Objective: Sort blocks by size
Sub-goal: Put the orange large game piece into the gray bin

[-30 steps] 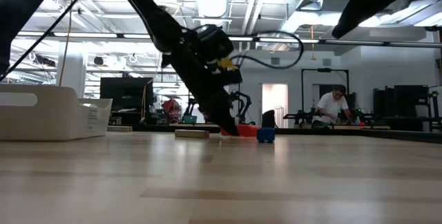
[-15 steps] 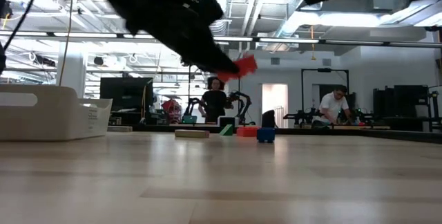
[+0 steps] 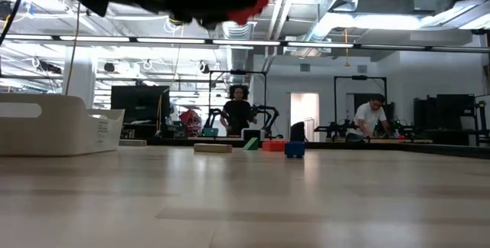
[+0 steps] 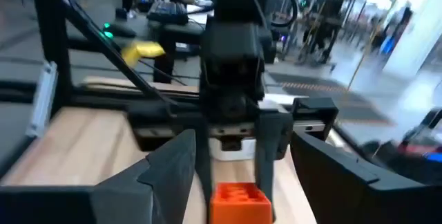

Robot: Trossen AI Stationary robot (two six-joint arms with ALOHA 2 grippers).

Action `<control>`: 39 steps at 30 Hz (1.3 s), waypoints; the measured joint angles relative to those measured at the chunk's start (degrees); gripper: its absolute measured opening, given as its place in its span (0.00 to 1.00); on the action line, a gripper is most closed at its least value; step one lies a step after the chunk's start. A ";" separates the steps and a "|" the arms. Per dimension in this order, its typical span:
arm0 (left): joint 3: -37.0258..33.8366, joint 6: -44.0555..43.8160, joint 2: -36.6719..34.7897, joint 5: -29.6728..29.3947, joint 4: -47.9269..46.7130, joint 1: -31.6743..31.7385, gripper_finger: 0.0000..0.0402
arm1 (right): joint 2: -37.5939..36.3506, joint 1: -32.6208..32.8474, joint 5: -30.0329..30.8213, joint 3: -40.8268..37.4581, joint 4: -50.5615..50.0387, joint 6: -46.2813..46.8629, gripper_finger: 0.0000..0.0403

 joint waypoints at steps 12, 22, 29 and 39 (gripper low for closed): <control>-0.02 -0.11 0.05 -2.28 4.21 -1.58 0.32 | 10.28 -1.54 -0.06 6.63 4.75 -10.95 0.66; 0.02 0.46 0.04 -2.14 4.79 -2.60 0.32 | 10.23 -2.18 0.08 6.96 5.06 -12.44 0.66; 0.02 0.50 0.04 -2.12 5.28 -2.60 0.32 | 10.39 -2.07 0.08 6.96 4.13 -11.60 0.66; 0.02 0.47 0.04 -2.25 7.31 -3.30 0.32 | 10.44 -2.18 -0.03 6.92 2.87 -10.10 0.62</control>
